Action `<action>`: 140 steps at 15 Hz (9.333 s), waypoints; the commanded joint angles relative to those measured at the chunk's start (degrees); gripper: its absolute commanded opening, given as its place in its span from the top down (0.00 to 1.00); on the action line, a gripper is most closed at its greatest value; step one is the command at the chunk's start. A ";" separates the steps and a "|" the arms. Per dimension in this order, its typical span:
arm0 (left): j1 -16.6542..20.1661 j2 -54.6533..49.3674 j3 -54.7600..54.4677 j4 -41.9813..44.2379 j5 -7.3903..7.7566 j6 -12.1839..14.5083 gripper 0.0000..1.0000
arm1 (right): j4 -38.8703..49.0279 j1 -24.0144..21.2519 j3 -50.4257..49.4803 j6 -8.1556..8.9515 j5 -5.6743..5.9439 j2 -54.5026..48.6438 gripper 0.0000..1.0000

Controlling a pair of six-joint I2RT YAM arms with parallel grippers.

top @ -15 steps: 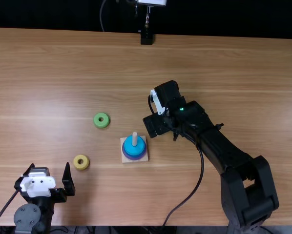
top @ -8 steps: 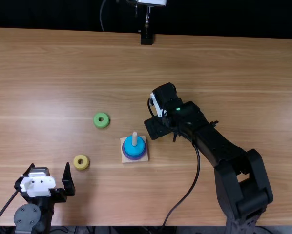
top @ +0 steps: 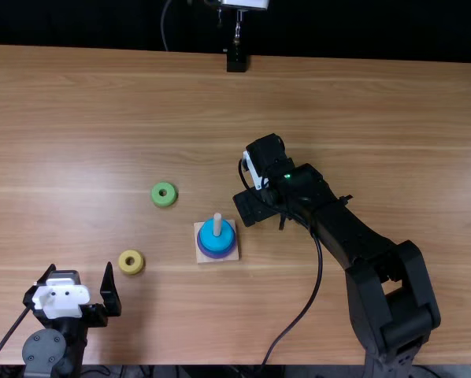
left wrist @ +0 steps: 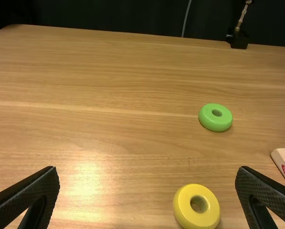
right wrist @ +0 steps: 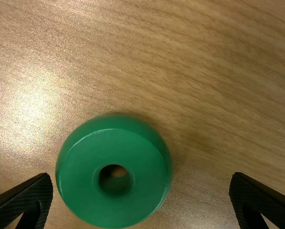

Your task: Build the Hanoi tower: stack the rings onto the peg from bottom to top in this color order: purple, dark blue, light blue, dark green, light green, yellow, orange.

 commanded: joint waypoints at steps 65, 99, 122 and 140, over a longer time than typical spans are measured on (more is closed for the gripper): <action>0.12 -0.67 -6.04 -4.78 -0.35 0.29 0.00 | -5.46 2.45 3.94 3.07 0.82 0.85 0.00; 0.12 -0.67 -6.04 -4.78 -0.35 0.29 0.00 | -17.59 2.63 12.11 2.12 -1.40 -3.63 1.00; 0.12 -0.67 -6.04 -4.78 -0.35 0.29 0.00 | -43.22 15.20 36.72 2.97 -2.03 -10.05 1.00; 0.12 -0.67 -6.04 -4.78 -0.35 0.29 0.00 | -42.37 18.45 36.90 4.66 -2.45 -7.59 1.00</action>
